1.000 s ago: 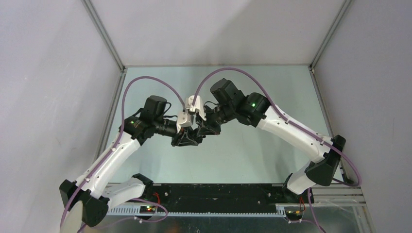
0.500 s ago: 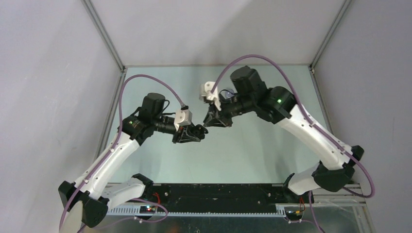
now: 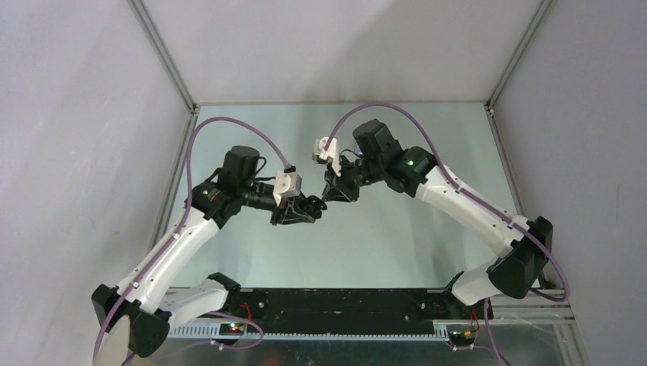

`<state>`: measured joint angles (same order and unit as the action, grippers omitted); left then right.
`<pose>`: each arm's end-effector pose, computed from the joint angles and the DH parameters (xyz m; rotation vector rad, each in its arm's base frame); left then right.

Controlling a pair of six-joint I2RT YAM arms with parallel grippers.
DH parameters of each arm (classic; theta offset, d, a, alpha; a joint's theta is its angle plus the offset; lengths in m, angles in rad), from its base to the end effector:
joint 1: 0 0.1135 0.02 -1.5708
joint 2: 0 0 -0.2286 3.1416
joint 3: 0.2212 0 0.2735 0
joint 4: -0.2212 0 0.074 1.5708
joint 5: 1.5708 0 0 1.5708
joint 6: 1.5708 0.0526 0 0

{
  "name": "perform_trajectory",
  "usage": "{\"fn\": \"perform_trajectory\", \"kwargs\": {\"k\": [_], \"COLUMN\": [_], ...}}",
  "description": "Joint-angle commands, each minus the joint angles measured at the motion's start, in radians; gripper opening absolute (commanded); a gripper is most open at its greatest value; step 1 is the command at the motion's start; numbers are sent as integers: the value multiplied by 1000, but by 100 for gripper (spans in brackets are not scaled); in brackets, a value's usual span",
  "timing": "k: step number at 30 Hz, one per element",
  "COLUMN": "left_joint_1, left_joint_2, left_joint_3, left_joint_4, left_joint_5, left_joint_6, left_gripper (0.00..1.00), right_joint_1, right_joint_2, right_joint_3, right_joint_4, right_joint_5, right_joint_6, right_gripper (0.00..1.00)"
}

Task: Insert the wireless bluetooth earbuds into the charging case
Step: Place the earbud in the charging case, then close the charging case.

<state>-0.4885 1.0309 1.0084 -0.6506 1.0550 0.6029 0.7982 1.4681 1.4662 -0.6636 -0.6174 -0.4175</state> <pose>0.1982 -0.1571 0.3013 1.4943 1.3964 -1.0911 0.2263 0.2758 0.3282 -1.5444 1.6194 0.8959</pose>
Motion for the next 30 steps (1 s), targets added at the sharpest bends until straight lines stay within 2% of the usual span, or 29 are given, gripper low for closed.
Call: {"fn": "perform_trajectory", "kwargs": {"k": [1,10,16,18,21,23,26,30], "left_joint_1": [-6,-5,-5,-5,-6,-5,-5,-5], "left_joint_2": [-12,-19,-17,-22,-24,-23,-15,-12], "left_joint_3": [46,33,39,37,32,32,34,35], "left_joint_4": [28,53,59,58,58,60,61,62], "left_joint_5": [40,27,28,28,26,29,34,36], "left_joint_6": [13,-5,-17,-17,-17,-18,-18,-18], "left_gripper": [6,6,7,7,7,7,7,7], "right_joint_1": [33,105,121,81,2,-38,-25,24], "right_joint_2": [-7,-76,-117,-124,-132,-129,-105,-63], "right_joint_3": [51,66,56,68,72,60,33,12], "right_joint_4": [73,-120,-130,-126,-101,-72,-36,17], "right_joint_5": [-32,-149,-147,-176,-268,-329,-326,-237], "right_joint_6": [17,-110,-104,-96,-56,-27,-9,22], "right_gripper": [19,16,18,24,41,47,51,54]}}
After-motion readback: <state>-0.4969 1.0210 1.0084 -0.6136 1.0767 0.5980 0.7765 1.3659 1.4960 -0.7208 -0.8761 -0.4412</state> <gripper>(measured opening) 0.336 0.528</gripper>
